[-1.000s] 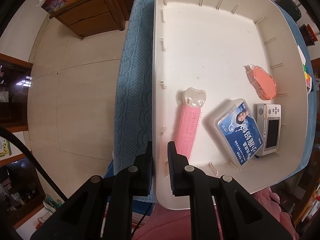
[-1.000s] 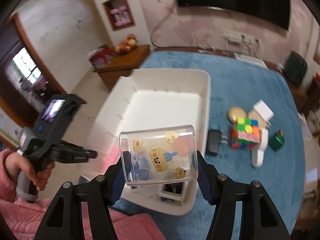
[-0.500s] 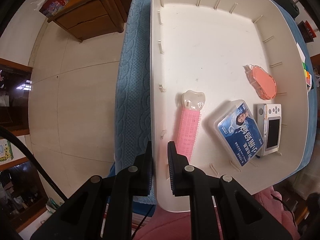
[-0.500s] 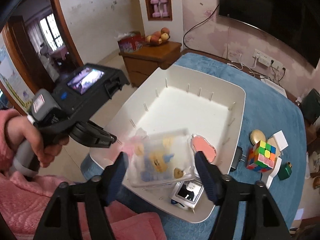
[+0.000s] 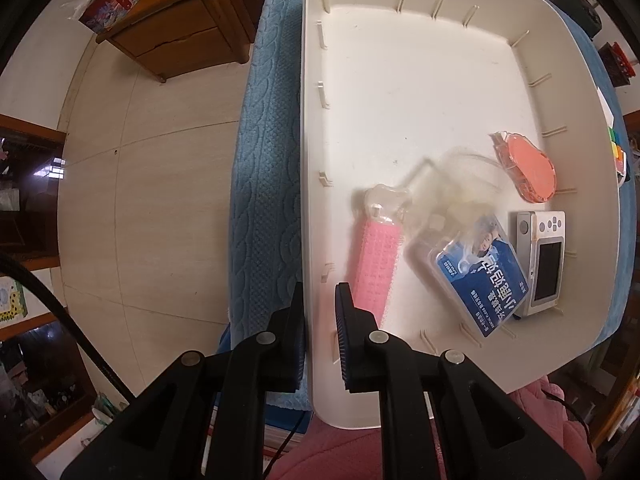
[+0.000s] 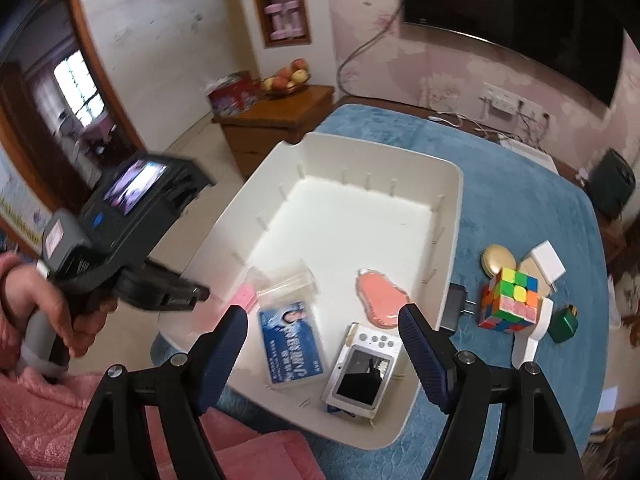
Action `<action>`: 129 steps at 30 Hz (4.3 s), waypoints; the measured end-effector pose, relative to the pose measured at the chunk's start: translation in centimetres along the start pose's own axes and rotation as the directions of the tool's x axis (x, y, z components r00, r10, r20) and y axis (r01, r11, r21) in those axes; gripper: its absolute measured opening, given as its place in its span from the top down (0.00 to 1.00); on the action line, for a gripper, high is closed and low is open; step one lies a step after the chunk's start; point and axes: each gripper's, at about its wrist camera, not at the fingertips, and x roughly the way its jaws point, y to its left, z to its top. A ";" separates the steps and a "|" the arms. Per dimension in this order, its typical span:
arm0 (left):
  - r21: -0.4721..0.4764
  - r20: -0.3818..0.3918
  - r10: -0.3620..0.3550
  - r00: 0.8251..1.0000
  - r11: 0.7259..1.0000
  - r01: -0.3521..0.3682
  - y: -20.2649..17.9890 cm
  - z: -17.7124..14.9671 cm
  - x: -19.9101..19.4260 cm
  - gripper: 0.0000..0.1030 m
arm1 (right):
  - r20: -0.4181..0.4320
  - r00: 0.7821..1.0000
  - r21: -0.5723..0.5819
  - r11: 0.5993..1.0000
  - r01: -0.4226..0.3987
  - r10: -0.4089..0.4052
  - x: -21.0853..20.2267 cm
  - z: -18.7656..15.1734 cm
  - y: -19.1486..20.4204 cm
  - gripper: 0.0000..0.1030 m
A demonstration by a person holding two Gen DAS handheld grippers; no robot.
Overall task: Organize rigid objects
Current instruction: 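Carry the sticker box into the tray and open the right gripper, then move the right gripper to the Rubik's cube, then grasp the Rubik's cube with the right gripper and lift, then carry the Rubik's cube over the tray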
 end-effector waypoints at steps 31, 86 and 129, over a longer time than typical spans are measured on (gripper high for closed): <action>-0.079 -0.103 0.107 0.989 0.990 -0.115 -1.6 1.9 2.2 0.87 | 0.092 0.988 0.620 0.784 0.041 -0.125 3.2 -1.5 -20.6 0.22; -0.114 -0.151 0.140 0.978 0.981 -0.158 -1.8 2.7 2.7 0.85 | -0.027 0.932 0.160 0.919 0.361 -0.362 11.0 0.0 -17.2 0.44; 0.046 -0.065 0.039 0.997 0.998 -0.036 -1.6 -1.3 2.7 0.85 | -0.052 0.956 0.518 0.810 0.274 -0.290 0.6 -7.4 -14.1 0.46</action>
